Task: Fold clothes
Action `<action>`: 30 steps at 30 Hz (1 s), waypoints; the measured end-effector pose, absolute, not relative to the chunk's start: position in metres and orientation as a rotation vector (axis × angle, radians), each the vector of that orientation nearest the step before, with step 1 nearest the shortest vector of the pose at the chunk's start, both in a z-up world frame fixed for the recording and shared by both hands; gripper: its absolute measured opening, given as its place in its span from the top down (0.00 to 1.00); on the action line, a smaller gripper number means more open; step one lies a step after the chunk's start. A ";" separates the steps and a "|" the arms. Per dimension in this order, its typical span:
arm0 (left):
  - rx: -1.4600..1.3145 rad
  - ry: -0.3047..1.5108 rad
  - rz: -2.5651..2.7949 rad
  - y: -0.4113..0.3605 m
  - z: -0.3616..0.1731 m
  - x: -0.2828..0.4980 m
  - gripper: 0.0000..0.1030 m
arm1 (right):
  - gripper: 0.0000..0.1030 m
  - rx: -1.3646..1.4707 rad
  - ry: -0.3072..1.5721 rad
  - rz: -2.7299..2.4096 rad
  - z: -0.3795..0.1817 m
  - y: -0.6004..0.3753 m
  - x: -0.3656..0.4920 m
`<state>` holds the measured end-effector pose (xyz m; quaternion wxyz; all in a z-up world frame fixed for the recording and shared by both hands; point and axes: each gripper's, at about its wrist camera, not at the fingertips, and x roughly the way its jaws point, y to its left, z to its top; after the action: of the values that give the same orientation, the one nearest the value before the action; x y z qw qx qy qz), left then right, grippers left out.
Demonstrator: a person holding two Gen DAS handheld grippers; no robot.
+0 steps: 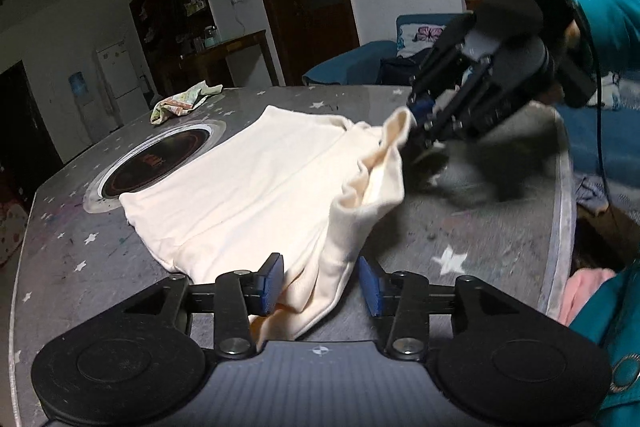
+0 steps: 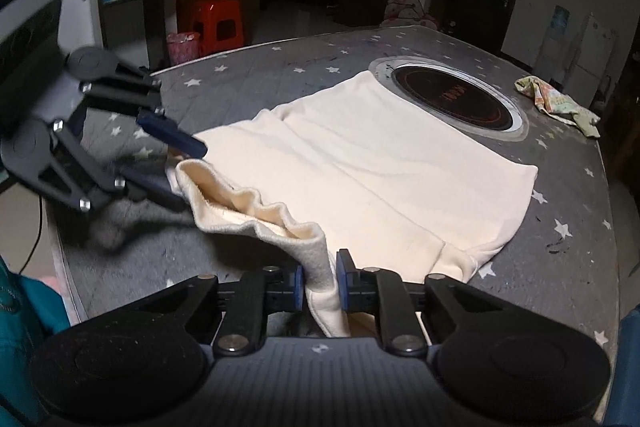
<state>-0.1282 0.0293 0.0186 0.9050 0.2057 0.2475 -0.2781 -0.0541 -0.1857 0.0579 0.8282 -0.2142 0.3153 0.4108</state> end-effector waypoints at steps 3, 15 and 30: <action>0.462 0.502 -0.568 0.028 0.014 -0.128 0.55 | 0.86 -0.436 0.674 0.863 0.061 -0.184 -0.050; 0.358 0.485 -0.569 0.047 0.028 -0.125 0.91 | 0.91 -0.417 0.643 0.857 0.069 -0.184 -0.062; 0.208 0.409 -0.593 0.070 0.099 -0.204 0.91 | 0.92 -0.467 0.589 1.058 0.141 -0.197 -0.145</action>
<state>-0.2035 0.0703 0.0989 0.9305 0.1018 0.1998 -0.2895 -0.1447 -0.1970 0.1413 0.7968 -0.2173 0.2742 0.4927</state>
